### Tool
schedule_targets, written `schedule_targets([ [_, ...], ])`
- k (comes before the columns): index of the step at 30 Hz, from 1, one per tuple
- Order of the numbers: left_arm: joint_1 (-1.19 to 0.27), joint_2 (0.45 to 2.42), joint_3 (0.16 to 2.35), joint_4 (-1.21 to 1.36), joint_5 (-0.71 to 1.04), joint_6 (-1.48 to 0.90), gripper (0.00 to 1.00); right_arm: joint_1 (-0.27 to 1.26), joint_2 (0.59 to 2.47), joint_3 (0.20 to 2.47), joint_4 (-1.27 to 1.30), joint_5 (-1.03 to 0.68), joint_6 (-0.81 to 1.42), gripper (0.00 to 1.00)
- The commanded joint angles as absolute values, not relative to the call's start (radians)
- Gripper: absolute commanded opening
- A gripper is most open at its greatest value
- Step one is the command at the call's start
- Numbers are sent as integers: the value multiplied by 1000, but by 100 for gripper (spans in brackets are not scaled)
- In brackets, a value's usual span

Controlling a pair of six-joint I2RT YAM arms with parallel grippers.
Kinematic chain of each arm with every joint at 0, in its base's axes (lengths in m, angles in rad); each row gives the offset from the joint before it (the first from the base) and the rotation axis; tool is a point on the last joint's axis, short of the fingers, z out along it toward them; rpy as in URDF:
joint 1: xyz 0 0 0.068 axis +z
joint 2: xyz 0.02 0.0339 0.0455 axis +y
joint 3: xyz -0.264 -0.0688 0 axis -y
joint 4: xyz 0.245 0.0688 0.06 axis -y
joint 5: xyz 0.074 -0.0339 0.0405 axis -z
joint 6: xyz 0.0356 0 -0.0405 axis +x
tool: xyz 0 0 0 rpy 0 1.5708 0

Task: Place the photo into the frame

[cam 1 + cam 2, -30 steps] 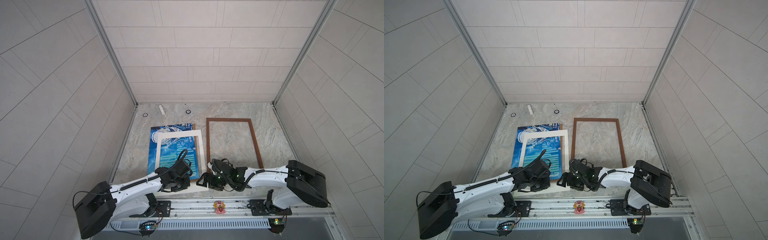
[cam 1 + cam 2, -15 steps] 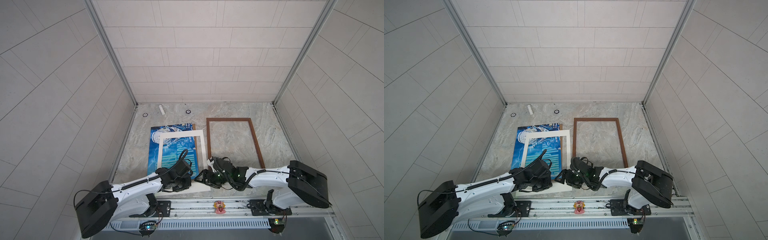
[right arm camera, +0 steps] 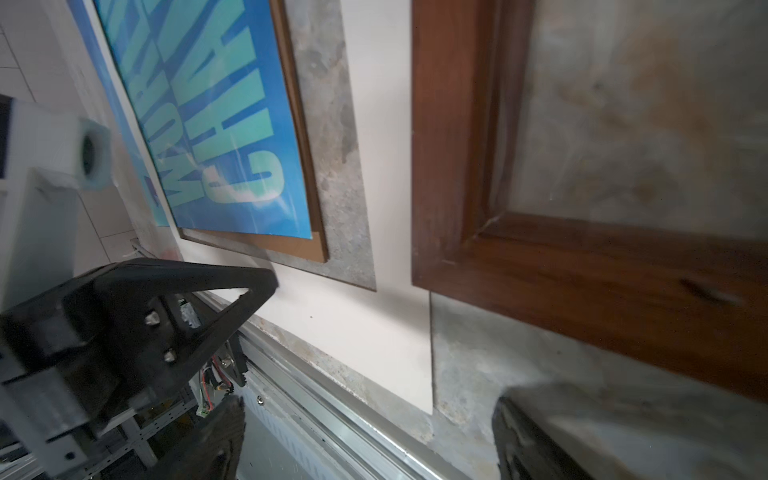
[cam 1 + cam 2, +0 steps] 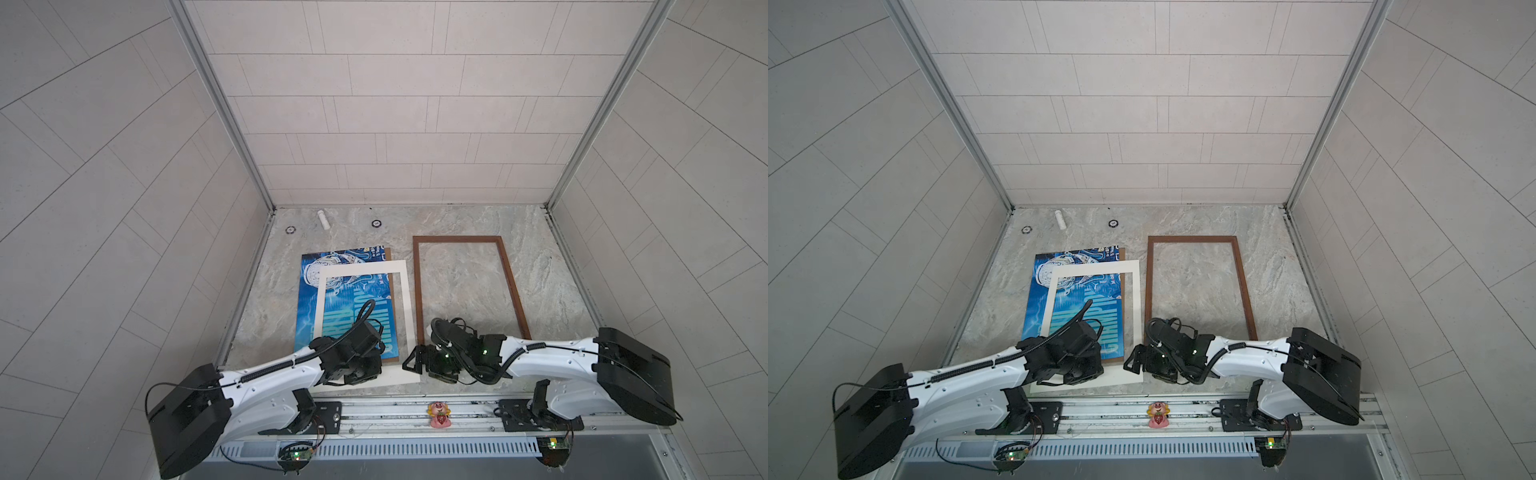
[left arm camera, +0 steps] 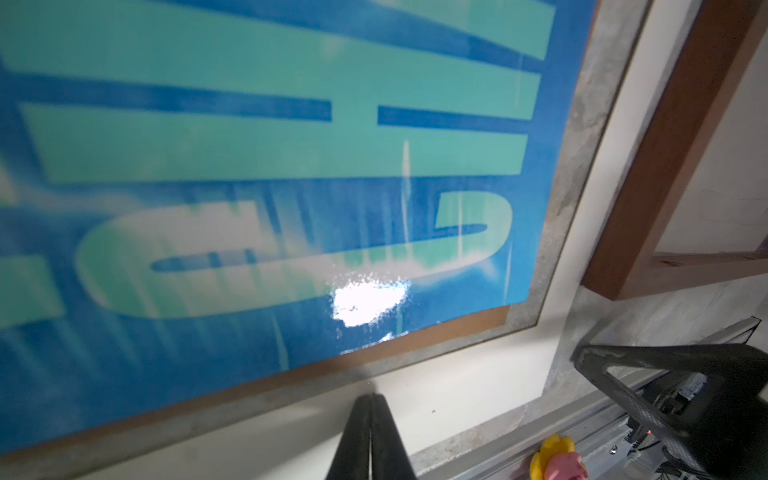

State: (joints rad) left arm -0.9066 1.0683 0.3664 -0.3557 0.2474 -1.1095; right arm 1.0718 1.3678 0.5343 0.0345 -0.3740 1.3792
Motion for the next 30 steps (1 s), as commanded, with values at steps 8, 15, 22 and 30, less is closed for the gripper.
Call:
schedule_targets([
  [8, -913, 1075, 319, -451, 210, -1098, 9, 1101, 1430, 474, 139, -390, 1530, 89],
  [15, -913, 1074, 310, -440, 215, -1107, 8, 1100, 1420, 411, 328, -359, 1583, 89],
  [22, -913, 1112, 314, -420, 228, -1106, 8, 1095, 1446, 377, 539, -349, 1609, 89],
  [30, -913, 1124, 315, -420, 233, -1103, 8, 1095, 1483, 359, 706, -347, 1645, 87],
])
